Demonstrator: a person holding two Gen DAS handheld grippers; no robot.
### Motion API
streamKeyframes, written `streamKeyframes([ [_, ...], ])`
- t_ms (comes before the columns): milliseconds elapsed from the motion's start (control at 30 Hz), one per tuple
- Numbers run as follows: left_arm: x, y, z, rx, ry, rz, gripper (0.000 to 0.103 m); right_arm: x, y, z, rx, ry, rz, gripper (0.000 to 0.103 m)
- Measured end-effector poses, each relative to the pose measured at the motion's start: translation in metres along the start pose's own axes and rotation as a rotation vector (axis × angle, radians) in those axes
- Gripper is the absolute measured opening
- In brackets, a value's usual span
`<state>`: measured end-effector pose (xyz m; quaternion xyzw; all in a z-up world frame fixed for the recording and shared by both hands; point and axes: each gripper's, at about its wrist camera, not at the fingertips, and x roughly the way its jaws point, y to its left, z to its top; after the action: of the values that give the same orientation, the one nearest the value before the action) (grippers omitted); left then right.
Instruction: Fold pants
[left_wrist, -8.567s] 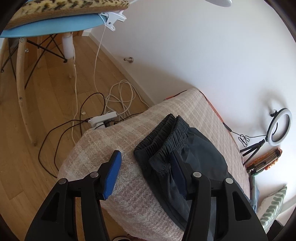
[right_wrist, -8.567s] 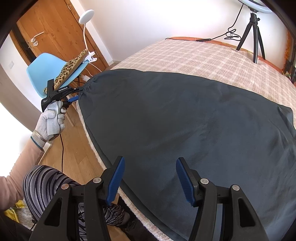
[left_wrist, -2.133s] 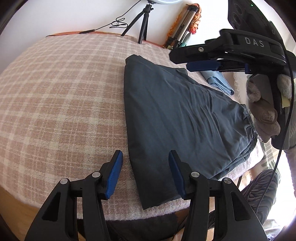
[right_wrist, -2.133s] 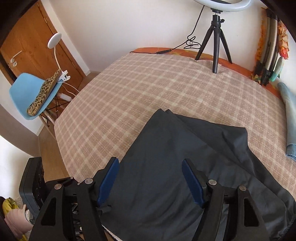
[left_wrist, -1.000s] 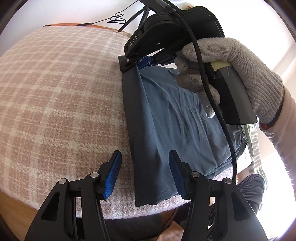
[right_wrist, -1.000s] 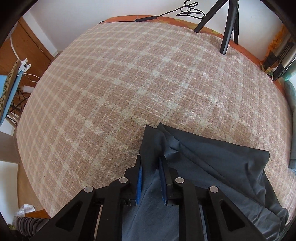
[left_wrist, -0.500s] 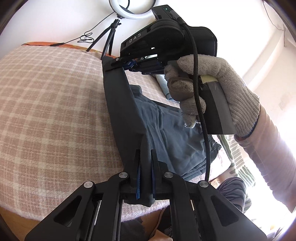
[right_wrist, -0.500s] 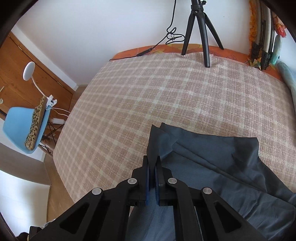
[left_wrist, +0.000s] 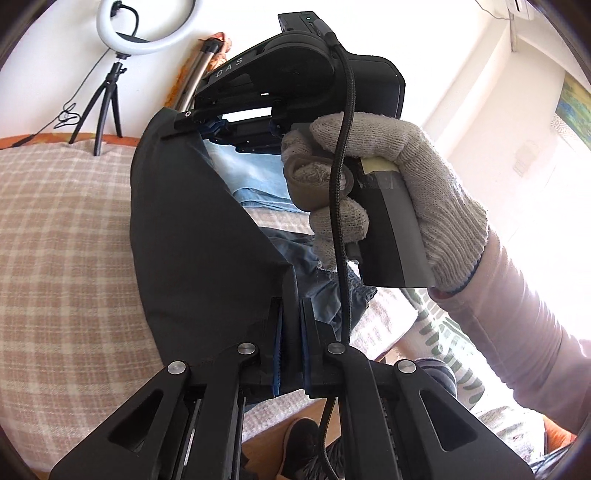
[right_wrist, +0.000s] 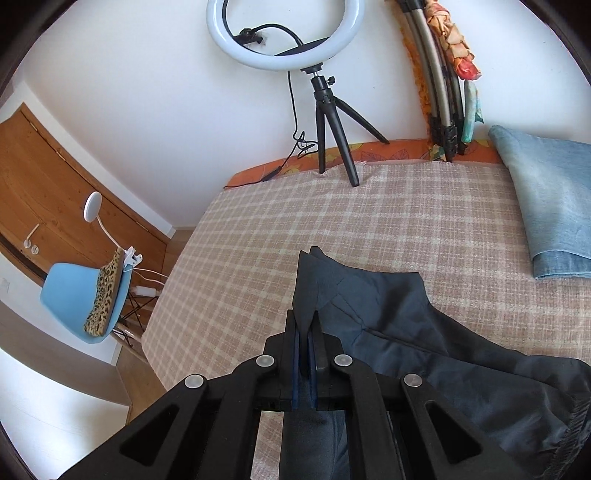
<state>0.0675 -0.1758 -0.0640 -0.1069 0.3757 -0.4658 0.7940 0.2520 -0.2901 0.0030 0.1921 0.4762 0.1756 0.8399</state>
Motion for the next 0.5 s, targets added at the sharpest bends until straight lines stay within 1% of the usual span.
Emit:
streamKeyframes([
  [267, 0.043, -0.041, 0.007, 0.074, 0.052, -0.07, 0.005, -0.061, -0.065, -0.01, 0.077, -0.084, -0.05, 0.001],
  [367, 0.06, -0.056, 0.009, 0.099, 0.073, -0.1, 0.005, -0.083, -0.094, -0.015, 0.112, -0.105, -0.071, 0.001],
  [500, 0.086, -0.074, 0.012, 0.124, 0.101, -0.133, 0.005, -0.102, -0.131, -0.029, 0.16, -0.119, -0.1, 0.001],
])
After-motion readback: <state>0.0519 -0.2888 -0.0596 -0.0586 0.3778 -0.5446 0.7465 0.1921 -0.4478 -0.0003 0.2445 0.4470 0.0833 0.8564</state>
